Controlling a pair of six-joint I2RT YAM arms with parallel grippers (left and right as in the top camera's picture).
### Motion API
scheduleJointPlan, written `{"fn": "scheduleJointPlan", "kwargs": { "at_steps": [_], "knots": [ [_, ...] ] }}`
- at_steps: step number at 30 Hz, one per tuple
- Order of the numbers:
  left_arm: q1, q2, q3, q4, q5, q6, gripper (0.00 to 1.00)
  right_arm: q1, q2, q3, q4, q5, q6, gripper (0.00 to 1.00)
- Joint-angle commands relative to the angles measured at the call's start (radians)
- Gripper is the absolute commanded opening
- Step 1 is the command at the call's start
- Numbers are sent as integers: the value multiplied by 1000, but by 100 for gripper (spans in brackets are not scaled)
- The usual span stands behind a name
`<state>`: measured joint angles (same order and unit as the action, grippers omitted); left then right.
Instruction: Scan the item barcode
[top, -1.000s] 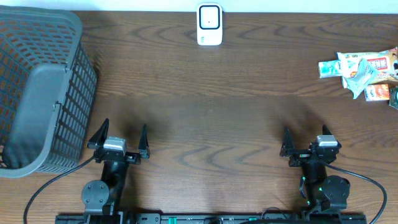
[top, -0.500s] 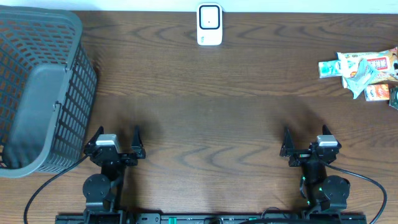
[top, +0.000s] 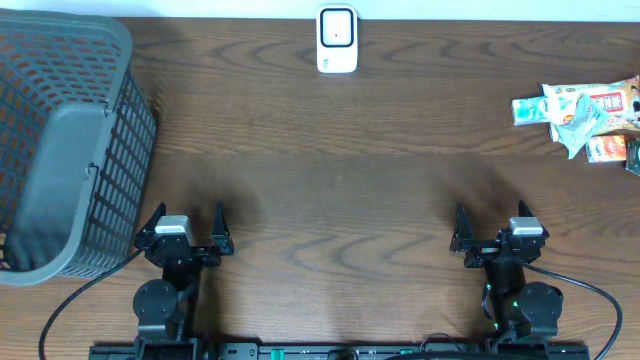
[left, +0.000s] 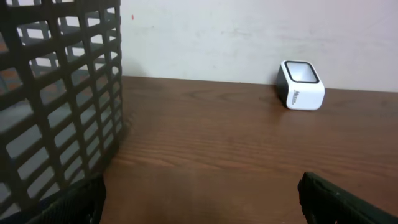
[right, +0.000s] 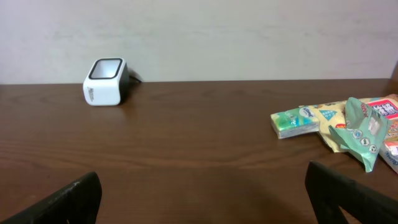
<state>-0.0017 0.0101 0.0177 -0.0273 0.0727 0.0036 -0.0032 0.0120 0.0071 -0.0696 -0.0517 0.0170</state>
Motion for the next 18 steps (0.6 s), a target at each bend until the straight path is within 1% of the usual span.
{"fn": "scheduleJointPlan", "kwargs": {
  "at_steps": [1,18],
  "knots": [
    [2,-9,-14,-41,25,45,98,11,-6,-2,-4,8,-3,99],
    [2,-9,-14,-42,24,43,98,11,-6,-2,-4,8,-3,99]
  ]
}}
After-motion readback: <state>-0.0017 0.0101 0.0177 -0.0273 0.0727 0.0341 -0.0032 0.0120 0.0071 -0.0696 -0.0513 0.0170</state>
